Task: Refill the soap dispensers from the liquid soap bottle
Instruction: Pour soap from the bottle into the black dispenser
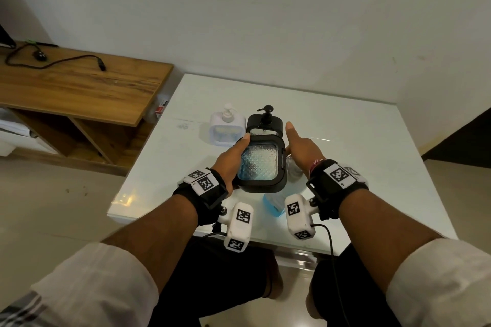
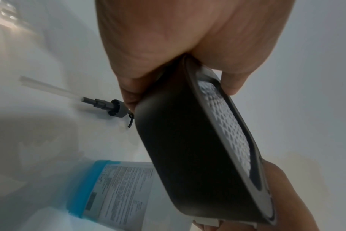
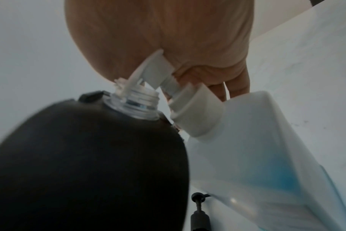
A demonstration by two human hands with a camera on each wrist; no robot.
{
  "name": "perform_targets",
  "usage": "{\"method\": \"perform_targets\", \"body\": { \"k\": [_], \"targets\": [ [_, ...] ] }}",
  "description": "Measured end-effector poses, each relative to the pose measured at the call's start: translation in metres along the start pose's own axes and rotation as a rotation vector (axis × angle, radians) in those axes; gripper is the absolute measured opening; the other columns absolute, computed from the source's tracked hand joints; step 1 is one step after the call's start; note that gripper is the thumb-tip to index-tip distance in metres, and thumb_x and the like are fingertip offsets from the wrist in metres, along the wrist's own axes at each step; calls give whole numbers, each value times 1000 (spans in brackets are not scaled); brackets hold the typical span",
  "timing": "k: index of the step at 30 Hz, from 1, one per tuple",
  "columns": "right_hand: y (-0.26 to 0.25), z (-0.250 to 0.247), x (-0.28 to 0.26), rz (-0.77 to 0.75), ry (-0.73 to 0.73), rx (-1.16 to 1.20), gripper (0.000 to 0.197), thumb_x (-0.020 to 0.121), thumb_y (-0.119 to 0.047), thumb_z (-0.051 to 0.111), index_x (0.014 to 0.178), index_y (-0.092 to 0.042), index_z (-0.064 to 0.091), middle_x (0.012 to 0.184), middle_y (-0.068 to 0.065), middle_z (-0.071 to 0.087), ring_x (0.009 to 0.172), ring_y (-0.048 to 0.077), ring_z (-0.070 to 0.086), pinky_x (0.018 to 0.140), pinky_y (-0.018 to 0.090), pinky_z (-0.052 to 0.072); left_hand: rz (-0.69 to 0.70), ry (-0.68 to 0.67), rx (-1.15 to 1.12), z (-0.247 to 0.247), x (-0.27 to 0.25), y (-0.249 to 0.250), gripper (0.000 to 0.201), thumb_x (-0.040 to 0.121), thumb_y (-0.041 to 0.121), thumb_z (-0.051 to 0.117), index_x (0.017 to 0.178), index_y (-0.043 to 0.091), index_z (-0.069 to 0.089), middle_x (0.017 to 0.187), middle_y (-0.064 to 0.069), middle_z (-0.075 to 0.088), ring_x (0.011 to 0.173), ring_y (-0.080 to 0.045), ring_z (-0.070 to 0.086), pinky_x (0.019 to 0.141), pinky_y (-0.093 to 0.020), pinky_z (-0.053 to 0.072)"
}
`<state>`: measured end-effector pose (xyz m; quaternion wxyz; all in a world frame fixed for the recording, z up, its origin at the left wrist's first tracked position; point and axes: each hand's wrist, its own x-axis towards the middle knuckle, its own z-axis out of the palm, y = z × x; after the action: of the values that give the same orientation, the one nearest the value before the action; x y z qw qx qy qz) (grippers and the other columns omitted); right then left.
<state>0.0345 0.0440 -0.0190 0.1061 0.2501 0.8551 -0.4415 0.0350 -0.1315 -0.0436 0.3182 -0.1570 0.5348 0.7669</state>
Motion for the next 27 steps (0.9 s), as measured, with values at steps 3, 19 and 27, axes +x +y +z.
{"method": "perform_targets", "body": {
  "k": [3,19,27],
  "targets": [
    [0,1,0,-2,7,2,85,94,-69,18,118,-3,66,129,18,59,113,30,54,90,34,32,13,5,-15,0,-2,1,57,99,60,50,132,17,67,122,-11,74,114,-29,70,92,-40,57],
    [1,5,6,9,52,-11,85,94,-69,17,117,-3,65,124,18,62,111,32,57,94,36,37,-8,38,-20,-1,4,0,59,101,62,46,132,16,67,124,-12,73,111,-29,71,77,-35,60],
    [0,1,3,-3,15,-2,85,96,-67,15,117,-2,66,125,18,61,112,31,55,97,36,36,-9,43,-30,-2,3,-3,61,100,62,47,134,15,65,124,-12,73,113,-29,70,79,-35,59]
  ]
}}
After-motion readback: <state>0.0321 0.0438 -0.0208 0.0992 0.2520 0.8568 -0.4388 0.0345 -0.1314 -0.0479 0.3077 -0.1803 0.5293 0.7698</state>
